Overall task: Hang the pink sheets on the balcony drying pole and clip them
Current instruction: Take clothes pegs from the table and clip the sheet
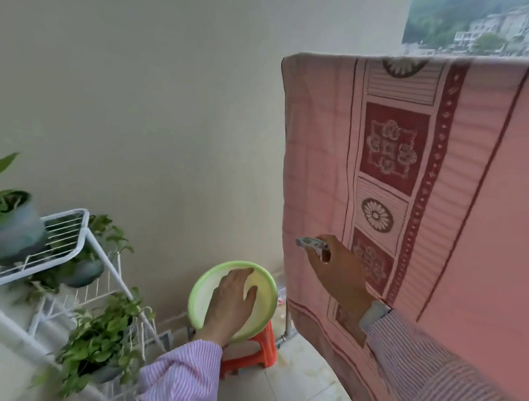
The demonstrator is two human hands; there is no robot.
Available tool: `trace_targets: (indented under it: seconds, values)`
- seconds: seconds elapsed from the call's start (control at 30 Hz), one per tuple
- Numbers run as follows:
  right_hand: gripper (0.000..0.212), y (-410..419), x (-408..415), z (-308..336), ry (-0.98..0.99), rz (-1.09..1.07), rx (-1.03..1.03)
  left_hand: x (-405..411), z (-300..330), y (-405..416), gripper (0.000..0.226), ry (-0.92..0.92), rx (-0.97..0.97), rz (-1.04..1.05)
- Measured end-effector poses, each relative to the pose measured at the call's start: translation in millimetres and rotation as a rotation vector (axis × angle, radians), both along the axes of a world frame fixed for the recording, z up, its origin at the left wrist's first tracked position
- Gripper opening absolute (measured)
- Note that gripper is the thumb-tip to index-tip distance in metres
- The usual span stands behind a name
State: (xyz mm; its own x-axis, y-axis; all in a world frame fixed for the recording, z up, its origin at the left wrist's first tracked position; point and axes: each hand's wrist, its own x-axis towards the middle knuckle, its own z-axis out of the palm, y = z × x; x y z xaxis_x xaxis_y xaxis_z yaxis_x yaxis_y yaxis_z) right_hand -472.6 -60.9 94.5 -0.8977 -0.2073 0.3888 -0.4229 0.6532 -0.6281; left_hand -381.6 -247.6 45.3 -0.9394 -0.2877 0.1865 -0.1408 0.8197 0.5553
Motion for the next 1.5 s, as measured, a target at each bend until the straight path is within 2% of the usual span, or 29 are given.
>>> trace_targets:
  seconds: [0.1, 0.27, 0.37, 0.43, 0.5, 0.57, 0.63, 0.7, 0.77, 0.83, 0.97, 1.07, 1.13, 1.27, 1.4, 1.5]
  values:
    - [0.027, -31, -52, 10, -0.006, -0.014, 0.037, -68, 12, -31, 0.038, 0.061, 0.011, -0.032]
    - [0.026, -62, -114, 11, 0.052, -0.116, 0.059, -176, 26, -64, 0.038, 0.169, -0.011, -0.198]
    - [0.027, -72, -142, 7, 0.079, -0.213, 0.059, -250, 35, -72, 0.042, 0.23, 0.056, -0.308]
    - [0.03, -80, -155, 4, 0.101, -0.295, 0.07, -294, 43, -74, 0.051, 0.221, 0.247, -0.363]
    - [0.034, -89, -166, 1, 0.142, -0.376, 0.119, -331, 56, -72, 0.062, 0.118, 0.535, -0.409]
    - [0.034, -99, -175, 1, 0.192, -0.445, 0.168, -354, 68, -69, 0.063, 0.039, 0.721, -0.47]
    - [0.03, -111, -183, 1, 0.232, -0.498, 0.169, -371, 73, -71, 0.048, 0.102, 0.825, -0.508]
    - [0.03, -126, -190, 5, 0.249, -0.519, 0.123, -382, 73, -76, 0.023, 0.167, 0.911, -0.52]
    - [0.032, -137, -194, 5, 0.262, -0.511, 0.08, -385, 66, -83, 0.012, 0.18, 0.949, -0.517]
    - [0.033, -144, -196, 6, 0.235, -0.491, 0.071, -380, 58, -90, 0.011, 0.286, 0.901, -0.513]
    - [0.03, -154, -206, 19, 0.19, -0.458, 0.0, -370, 27, -101, 0.003, 0.627, 0.56, -0.698]
    - [0.018, -164, -215, 31, 0.193, -0.502, -0.115, -370, 12, -103, 0.012, 0.653, 0.452, -0.758]
    - [0.015, -167, -217, 37, 0.219, -0.513, -0.115, -371, 13, -103, 0.015, 0.671, 0.429, -0.789]
    - [0.016, -174, -214, 46, 0.248, -0.503, -0.038, -375, 21, -102, 0.013, 0.72, 0.347, -0.862]
    - [0.022, -181, -224, 51, 0.24, -0.683, 0.038, -375, 24, -102, 0.009, 0.823, 0.269, -0.97]
    - [0.025, -177, -231, 49, 0.298, -0.752, 0.167, -386, 28, -106, 0.016, 0.757, 0.374, -0.979]
